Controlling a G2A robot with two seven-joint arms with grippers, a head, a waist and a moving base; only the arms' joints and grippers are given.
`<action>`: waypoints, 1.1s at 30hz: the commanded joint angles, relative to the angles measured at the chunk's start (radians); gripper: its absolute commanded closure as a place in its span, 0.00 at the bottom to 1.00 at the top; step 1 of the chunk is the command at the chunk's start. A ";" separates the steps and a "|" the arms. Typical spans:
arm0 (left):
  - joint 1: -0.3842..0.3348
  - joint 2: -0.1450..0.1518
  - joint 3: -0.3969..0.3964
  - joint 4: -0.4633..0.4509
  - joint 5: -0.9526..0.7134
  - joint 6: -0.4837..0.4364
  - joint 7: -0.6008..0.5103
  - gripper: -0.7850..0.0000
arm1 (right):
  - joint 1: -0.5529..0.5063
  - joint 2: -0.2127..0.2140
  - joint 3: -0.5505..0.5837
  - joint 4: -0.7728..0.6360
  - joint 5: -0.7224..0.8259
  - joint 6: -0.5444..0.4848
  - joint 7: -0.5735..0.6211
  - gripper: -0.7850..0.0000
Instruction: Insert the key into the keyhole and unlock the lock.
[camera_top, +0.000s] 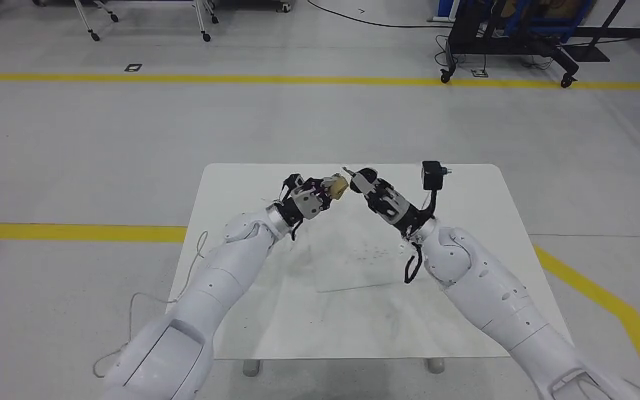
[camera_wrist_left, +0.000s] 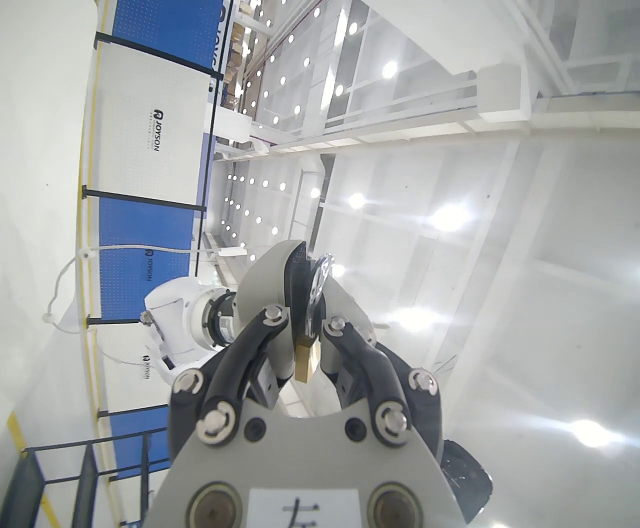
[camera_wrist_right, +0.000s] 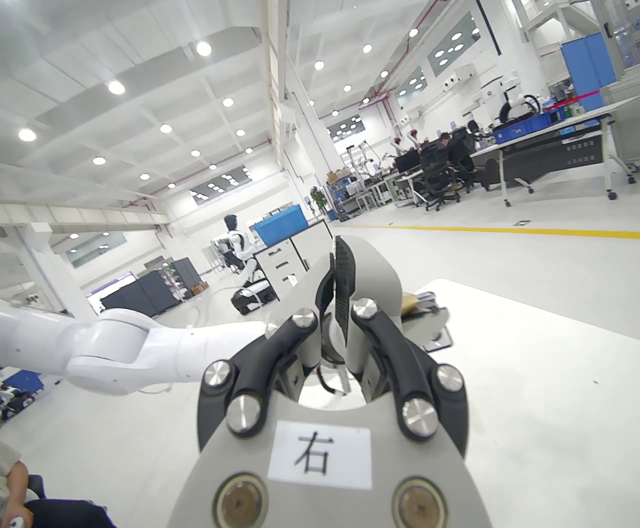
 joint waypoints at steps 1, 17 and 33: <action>0.006 0.003 -0.011 -0.029 0.006 0.016 0.033 1.00 | -0.036 0.005 0.003 -0.022 0.135 -0.005 0.081 1.00; 0.066 0.023 -0.053 -0.145 0.163 -0.021 0.215 1.00 | -0.330 0.089 0.264 -0.358 0.500 0.544 0.402 1.00; 0.103 0.028 -0.079 -0.219 0.296 -0.063 0.340 1.00 | -0.237 0.002 0.075 -0.247 0.400 0.499 0.119 1.00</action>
